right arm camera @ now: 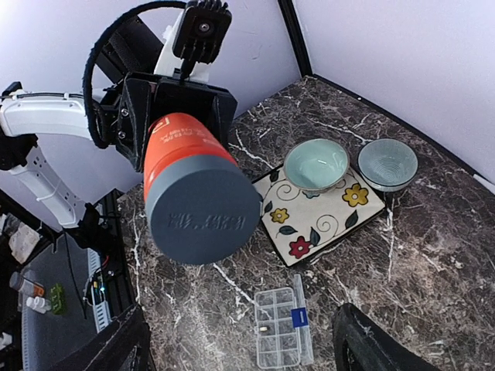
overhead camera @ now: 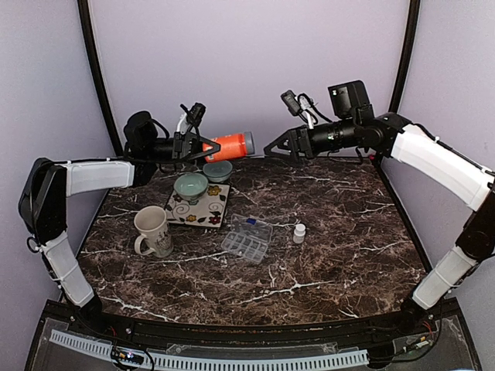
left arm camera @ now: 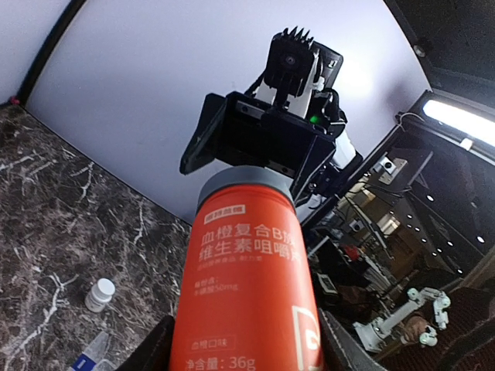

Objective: Sort the pills into containers
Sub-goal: Screw the lid of the pill bottle onto the pill bottle.

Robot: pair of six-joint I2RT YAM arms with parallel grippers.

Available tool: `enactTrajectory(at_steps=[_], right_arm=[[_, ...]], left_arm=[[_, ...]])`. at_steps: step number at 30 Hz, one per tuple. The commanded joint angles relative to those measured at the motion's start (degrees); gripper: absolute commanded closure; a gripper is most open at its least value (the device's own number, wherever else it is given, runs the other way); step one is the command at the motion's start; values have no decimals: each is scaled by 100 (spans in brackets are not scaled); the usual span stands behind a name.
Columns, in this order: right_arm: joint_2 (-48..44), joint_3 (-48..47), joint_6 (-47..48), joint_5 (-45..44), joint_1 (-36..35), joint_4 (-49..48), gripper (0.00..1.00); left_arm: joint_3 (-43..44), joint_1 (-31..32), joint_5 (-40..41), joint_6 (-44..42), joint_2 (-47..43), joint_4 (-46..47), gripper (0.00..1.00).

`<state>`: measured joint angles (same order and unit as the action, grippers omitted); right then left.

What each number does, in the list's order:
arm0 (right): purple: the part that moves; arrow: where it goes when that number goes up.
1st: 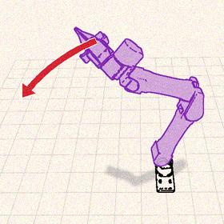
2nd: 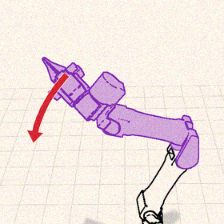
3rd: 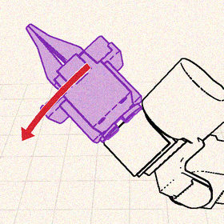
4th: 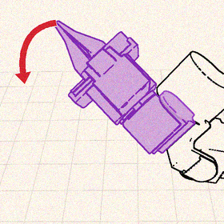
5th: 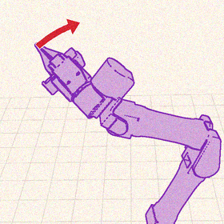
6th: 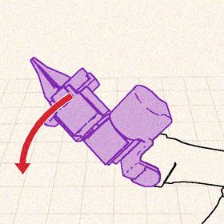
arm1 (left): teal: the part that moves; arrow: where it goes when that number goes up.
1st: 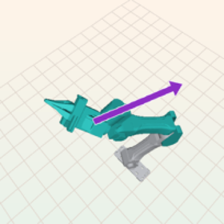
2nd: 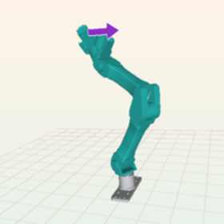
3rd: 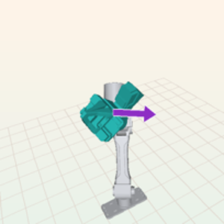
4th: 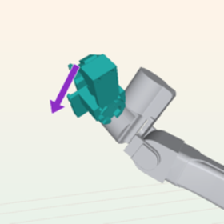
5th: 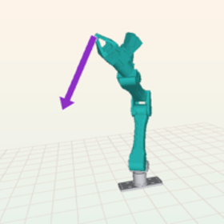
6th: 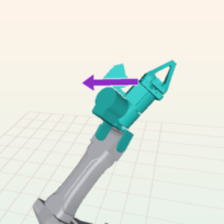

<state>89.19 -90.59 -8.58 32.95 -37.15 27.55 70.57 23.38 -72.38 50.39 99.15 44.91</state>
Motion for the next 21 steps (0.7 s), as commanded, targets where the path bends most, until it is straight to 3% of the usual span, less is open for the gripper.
enactTrajectory(at_steps=[1, 5, 6, 21], right_arm=[[2, -311, 726, -482, -172, 54, 18], [86, -460, 868, -480, -284, 125, 15], [96, -494, 893, -461, -304, 139, 14], [558, -912, 1113, -397, -548, 409, 13]], left_arm=[[295, 4, -950, 2532, 392, 2646, 100], [715, 7, -1034, 5068, 1141, 5220, 100], [817, 9, -1037, 5334, 1258, 5444, 100], [891, 59, -1182, 5394, 1343, 5472, 100]])
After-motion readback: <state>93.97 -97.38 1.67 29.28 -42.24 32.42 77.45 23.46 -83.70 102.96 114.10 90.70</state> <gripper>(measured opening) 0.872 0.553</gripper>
